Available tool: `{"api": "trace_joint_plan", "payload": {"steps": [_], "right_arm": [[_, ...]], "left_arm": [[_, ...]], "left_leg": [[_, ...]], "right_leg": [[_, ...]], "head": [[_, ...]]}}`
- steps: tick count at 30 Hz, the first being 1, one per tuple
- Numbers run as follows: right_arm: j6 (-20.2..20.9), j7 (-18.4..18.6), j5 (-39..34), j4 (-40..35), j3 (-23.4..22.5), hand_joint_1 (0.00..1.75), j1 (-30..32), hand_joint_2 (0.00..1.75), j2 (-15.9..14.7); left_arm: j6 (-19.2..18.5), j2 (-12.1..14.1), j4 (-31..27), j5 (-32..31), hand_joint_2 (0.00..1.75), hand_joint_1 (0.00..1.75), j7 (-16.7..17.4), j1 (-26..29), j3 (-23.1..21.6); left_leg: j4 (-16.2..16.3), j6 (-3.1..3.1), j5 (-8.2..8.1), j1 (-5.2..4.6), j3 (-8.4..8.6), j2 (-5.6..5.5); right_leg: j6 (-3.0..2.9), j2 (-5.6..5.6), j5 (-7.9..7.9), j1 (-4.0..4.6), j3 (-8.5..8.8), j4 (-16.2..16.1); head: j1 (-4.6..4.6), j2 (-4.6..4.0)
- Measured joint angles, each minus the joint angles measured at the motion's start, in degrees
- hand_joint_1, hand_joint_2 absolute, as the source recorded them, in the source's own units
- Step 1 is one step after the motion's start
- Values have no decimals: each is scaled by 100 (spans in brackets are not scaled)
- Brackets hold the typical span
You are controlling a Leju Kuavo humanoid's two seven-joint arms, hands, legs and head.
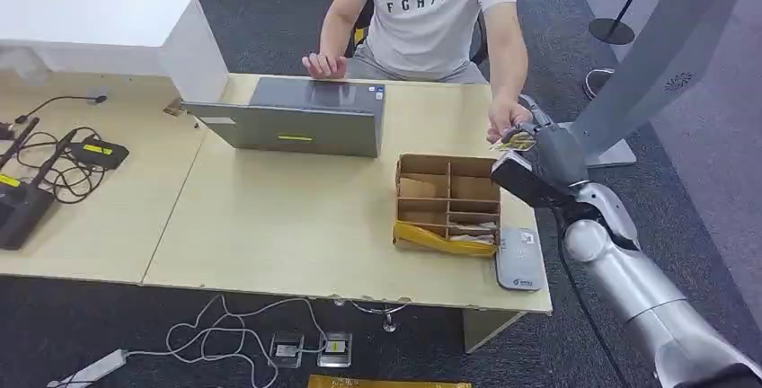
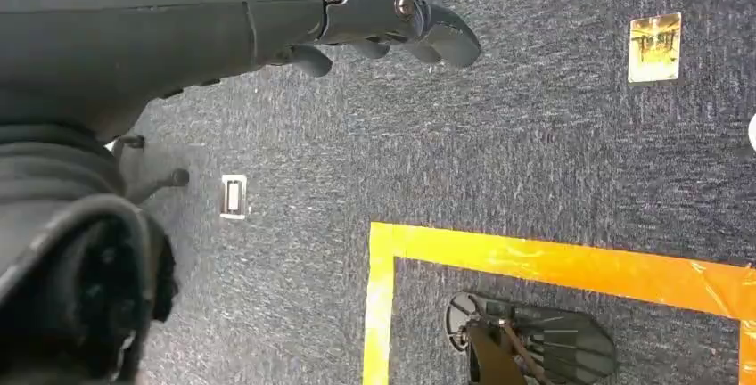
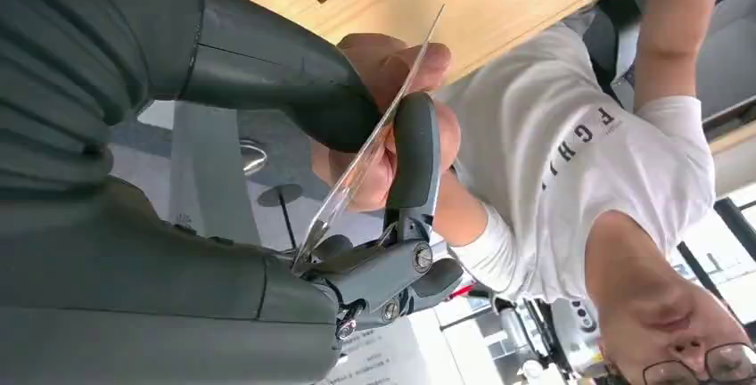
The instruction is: Pass the card to the sensor for recognition and then transmit it.
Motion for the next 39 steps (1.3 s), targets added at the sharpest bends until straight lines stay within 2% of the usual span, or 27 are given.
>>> {"api": "trace_joint_plan", "payload": {"steps": [2, 3, 5, 6, 7, 8, 11, 18, 38, 39], "right_arm": [[0, 0, 11, 20, -2, 175, -1, 175, 11], [0, 0, 18, 33, -7, 168, -1, 175, 18], [-2, -2, 20, 44, -13, 24, 0, 175, 26], [-11, -19, 37, 55, -24, 0, 0, 175, 31], [-37, -53, 72, 70, -35, 0, 0, 175, 33], [-134, -92, 136, 92, -59, 0, 3, 0, 37], [-348, -157, 232, 164, -118, 0, -4, 0, 48], [-166, -35, 280, 203, -153, 0, -27, 0, 79], [-157, -35, 286, 203, -184, 0, -41, 0, 94], [-157, -31, 286, 203, -184, 0, -41, 175, 96]], "left_arm": [[-4, 0, 0, 0, 0, 0, 0, 0, -4], [-9, 0, 0, 0, 0, 0, 0, 0, -4], [-18, 0, 0, 0, 0, 0, 0, 0, -4], [-17, 0, 0, 0, 0, 0, 0, 0, -4], [-17, 0, 0, 0, 0, 0, 0, 0, -7], [-17, 0, 0, 7, 0, 0, 0, 0, -9], [-9, 0, 0, 24, 0, 0, 0, 1, -9], [-4, 0, 0, 44, 0, 0, 0, 0, -9], [-2, 0, 0, 55, 0, 0, 0, 0, -9], [-2, 0, 0, 55, 0, 0, 0, 0, -9]], "left_leg": [[0, 0, 0, 0, 0, 0], [0, 0, 0, 0, 0, 0], [0, 0, 0, 0, 0, 0], [0, 0, 0, 0, 0, 0], [0, 0, 0, 0, 0, 0], [0, 0, 0, 0, 0, 0], [0, 0, 0, 0, 1, 0], [0, 0, 0, 0, 1, 1], [0, 0, 0, 0, 2, 1], [0, 0, 0, 0, 2, 1]], "right_leg": [[0, 0, 0, 0, 0, 0], [0, 0, 0, 0, 0, 0], [0, 0, 0, 0, -1, 0], [0, 0, 0, 0, 0, 0], [0, 0, 0, 0, 0, 0], [0, 0, 0, 0, -1, 0], [0, 0, 0, 0, 1, 0], [0, 0, 1, 0, 1, 0], [0, 1, 1, 0, 1, 0], [0, 1, 1, 0, 0, 0]], "head": [[0, 0], [0, 0], [0, 0], [0, 0], [0, 0], [-2, 0], [0, 0], [-2, 0], [0, 0], [0, 0]]}}
